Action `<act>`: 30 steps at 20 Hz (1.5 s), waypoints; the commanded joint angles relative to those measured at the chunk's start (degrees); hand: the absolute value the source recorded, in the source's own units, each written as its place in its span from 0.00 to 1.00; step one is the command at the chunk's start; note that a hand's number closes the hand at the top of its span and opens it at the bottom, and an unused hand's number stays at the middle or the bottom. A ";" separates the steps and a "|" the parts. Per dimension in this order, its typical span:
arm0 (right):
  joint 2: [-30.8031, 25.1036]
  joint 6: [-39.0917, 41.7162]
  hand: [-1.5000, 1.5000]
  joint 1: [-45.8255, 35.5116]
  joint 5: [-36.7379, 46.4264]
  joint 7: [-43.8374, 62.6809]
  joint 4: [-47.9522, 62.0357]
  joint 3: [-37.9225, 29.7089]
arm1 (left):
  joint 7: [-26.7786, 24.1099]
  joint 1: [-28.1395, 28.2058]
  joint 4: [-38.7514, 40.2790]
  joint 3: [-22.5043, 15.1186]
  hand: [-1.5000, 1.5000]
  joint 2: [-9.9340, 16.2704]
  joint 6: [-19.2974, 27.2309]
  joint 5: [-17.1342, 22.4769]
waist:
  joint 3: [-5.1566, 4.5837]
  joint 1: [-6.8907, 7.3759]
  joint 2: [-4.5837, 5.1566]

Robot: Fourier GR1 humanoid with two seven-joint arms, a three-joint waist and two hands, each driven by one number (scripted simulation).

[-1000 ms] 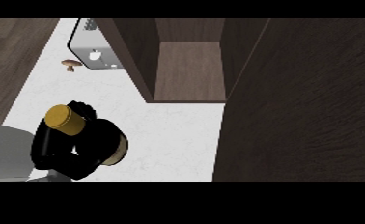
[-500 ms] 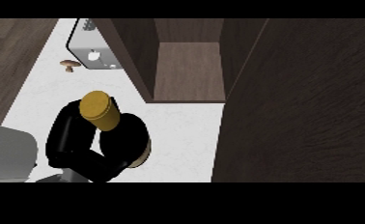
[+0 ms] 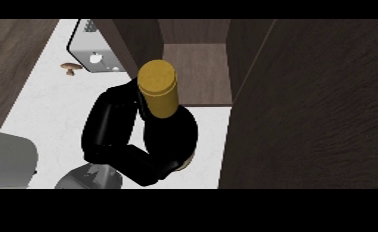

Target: Pick up the wine, place it into the cabinet and close the cabinet

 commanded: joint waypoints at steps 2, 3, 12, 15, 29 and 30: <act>1.27 0.94 0.00 5.55 -1.68 -1.21 -5.78 1.75 | 1.80 -2.33 -2.13 -12.46 1.00 -0.06 15.19 -0.82 | 0.02 -0.15 -0.11; 1.76 0.86 0.00 4.86 -0.88 -2.71 -4.83 2.31 | 4.25 -8.42 1.74 -4.53 1.00 -0.06 9.14 0.98 | -0.01 0.05 0.03; 0.91 1.34 0.00 4.27 -3.75 0.85 -7.52 -0.20 | 3.31 -18.82 9.82 -9.21 1.00 -0.06 21.49 -1.58 | -0.01 -0.25 0.03; 0.97 1.28 0.00 1.53 -3.92 0.18 -3.30 -1.44 | 7.28 -18.77 6.63 -10.76 1.00 -0.06 24.66 -3.26 | -0.01 0.28 -0.02; 0.17 2.04 0.00 1.09 -4.45 0.94 -4.33 -1.68 | -8.06 -23.24 23.19 -10.55 1.00 -0.06 26.94 8.07 | -0.02 -0.21 0.14; -0.80 3.48 0.00 4.02 -6.77 0.43 -7.48 -3.49 | -11.35 -18.20 21.95 -10.22 1.00 -0.06 26.11 7.03 | -0.01 -0.30 0.09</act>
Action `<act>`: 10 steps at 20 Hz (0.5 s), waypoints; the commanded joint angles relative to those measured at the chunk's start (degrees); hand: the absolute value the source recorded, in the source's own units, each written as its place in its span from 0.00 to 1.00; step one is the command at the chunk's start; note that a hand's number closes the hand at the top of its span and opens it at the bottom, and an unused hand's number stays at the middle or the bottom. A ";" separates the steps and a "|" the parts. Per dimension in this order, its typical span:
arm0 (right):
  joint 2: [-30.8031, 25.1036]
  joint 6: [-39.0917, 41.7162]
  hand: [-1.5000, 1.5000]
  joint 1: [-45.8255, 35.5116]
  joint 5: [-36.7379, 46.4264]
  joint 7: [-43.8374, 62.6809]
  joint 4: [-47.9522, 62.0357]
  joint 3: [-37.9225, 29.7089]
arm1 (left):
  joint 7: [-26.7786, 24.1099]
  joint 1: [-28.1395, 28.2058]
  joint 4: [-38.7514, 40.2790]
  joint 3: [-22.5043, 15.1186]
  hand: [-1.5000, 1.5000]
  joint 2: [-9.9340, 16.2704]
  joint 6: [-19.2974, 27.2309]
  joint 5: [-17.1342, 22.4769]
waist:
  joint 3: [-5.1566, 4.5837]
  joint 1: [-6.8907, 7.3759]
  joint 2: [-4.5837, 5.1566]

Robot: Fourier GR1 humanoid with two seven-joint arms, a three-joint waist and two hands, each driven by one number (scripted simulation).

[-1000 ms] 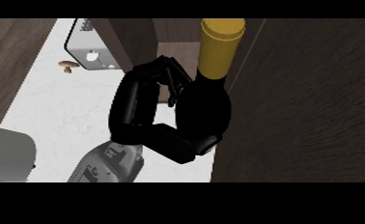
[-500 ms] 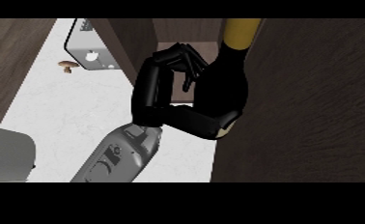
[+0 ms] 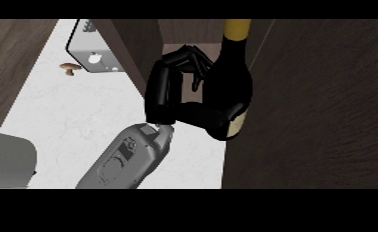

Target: Pick up the wine, place it into the cabinet and close the cabinet

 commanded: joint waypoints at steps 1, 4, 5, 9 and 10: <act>-1.35 -0.21 0.00 -0.88 -5.06 4.31 -6.60 -2.80 | -8.42 3.02 4.52 -0.88 1.00 -0.05 0.03 5.38 | -0.02 -0.20 0.09; 0.14 0.08 0.00 0.80 -3.61 1.34 -5.17 -1.18 | -9.22 0.02 8.00 3.33 1.00 -0.05 -2.30 5.35 | 0.00 -0.04 0.09; 0.35 -1.58 0.00 -1.24 -1.70 4.61 -5.43 0.15 | -5.48 0.48 5.26 -0.14 1.00 -0.05 0.35 4.23 | 0.00 0.26 -0.01; 0.48 -0.56 0.00 2.97 -2.23 1.89 -7.62 0.46 | -10.99 2.33 10.76 -0.16 1.00 -0.05 -0.60 1.26 | 0.01 0.01 -0.01; -0.73 -0.07 0.00 -1.50 -4.79 1.42 -3.50 -3.01 | -9.07 -0.49 10.52 -3.02 1.00 -0.05 3.98 1.94 | 0.02 0.10 0.03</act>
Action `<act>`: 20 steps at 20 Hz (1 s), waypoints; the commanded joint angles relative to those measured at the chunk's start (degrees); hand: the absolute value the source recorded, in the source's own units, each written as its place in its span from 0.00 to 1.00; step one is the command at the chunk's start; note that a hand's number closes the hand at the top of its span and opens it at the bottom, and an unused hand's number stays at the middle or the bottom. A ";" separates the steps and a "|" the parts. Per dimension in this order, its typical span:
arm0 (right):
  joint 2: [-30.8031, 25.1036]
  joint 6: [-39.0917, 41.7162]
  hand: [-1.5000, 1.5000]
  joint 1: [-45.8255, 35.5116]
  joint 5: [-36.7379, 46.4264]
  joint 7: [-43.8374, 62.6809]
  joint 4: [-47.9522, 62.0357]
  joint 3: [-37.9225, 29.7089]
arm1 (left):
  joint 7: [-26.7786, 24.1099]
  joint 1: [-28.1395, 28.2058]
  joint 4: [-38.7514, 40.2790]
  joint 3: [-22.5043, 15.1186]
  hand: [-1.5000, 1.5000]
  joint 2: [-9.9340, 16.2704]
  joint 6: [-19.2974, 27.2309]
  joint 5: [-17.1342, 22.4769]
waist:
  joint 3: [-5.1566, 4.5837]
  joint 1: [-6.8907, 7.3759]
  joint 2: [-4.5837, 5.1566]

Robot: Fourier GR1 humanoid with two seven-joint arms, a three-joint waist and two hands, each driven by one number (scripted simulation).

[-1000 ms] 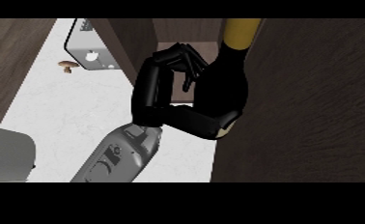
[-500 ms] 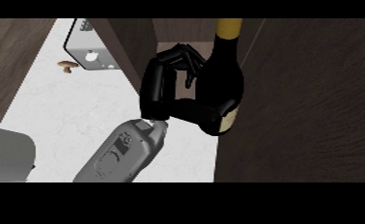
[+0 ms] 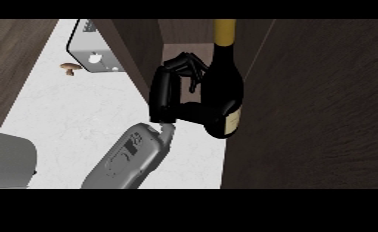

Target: Pick up the wine, place it into the cabinet and close the cabinet

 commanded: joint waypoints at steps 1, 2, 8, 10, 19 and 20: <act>0.63 0.33 0.00 0.71 -0.82 -0.77 -2.15 1.10 | -3.74 4.15 1.90 0.42 1.00 -0.02 -2.98 -1.99 | 0.00 0.46 -0.01; -1.14 0.15 0.00 0.92 -5.06 4.76 -7.62 -1.66 | -4.09 -2.34 7.97 1.07 1.00 -0.02 -0.30 -1.61 | 0.00 -0.34 0.04; -0.45 -1.33 0.00 -2.24 -1.92 5.37 -5.47 -0.49 | -11.20 -1.98 12.69 2.09 1.00 -0.02 -1.11 0.74 | -0.03 -0.02 0.07; -0.01 0.68 0.00 3.33 -4.54 2.33 -7.71 -0.79 | -11.10 -1.70 12.71 2.05 1.00 -0.01 -0.67 0.63 | 0.01 -0.24 0.02; 1.28 1.40 0.00 4.42 -1.55 -2.46 -3.62 0.92 | -12.65 -5.42 17.01 5.73 1.00 -0.02 -1.37 4.05 | 0.01 0.03 0.02; 1.14 0.71 0.00 3.90 -1.79 0.33 -5.25 1.53 | -12.01 -4.87 18.33 9.48 1.00 1.03 -5.70 2.63 | 0.00 0.20 0.00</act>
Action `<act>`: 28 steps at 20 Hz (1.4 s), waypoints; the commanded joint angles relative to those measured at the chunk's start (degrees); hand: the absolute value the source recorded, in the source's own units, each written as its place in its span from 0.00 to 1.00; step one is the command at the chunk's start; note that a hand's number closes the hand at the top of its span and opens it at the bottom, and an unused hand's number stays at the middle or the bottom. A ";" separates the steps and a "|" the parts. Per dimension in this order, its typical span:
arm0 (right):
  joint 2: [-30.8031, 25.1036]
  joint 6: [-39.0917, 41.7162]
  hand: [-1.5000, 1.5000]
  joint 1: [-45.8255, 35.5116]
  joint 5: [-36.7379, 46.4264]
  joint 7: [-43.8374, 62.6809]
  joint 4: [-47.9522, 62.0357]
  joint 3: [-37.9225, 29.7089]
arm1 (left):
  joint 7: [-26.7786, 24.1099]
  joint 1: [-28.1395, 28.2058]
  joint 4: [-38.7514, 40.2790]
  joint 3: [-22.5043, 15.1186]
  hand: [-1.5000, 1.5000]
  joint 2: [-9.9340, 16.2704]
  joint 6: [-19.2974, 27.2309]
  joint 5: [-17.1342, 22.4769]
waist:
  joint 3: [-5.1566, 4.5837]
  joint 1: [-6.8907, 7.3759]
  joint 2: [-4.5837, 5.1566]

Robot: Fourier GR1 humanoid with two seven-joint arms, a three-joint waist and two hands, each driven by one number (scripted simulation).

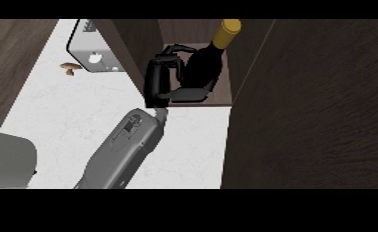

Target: Pick up the wine, place it into the cabinet and close the cabinet

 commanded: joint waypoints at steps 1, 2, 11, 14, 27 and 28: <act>-0.77 0.59 0.00 2.33 -3.70 2.80 -7.42 -0.72 | -3.47 -0.74 5.78 1.48 1.00 -0.24 -2.11 1.61 | 0.00 -0.27 0.04; 1.14 -1.97 0.00 0.78 0.78 4.00 -6.46 2.70 | -4.40 -1.95 7.78 1.34 1.00 -0.24 -2.37 2.01 | -0.03 -0.25 0.06; 2.37 -0.08 0.00 4.81 -1.40 -0.20 -6.70 2.96 | -5.66 -11.50 21.75 6.24 1.00 -0.25 -7.10 6.66 | -0.01 -1.43 0.29; -0.71 0.01 0.00 0.36 -6.83 3.26 -6.31 -4.54 | -2.72 -12.99 21.32 7.49 1.00 0.35 -8.01 4.27 | 0.01 -0.30 0.07; -0.87 1.74 0.00 -1.14 -8.00 1.36 -2.37 -6.55 | -13.45 -23.84 37.88 13.77 1.00 -0.03 -4.96 4.03 | 0.02 -1.08 0.44; 1.16 1.52 0.00 2.50 -4.05 1.00 -5.68 -1.21 | -13.69 -26.11 38.62 14.79 1.00 0.51 -4.49 4.42 | 0.01 -1.65 0.48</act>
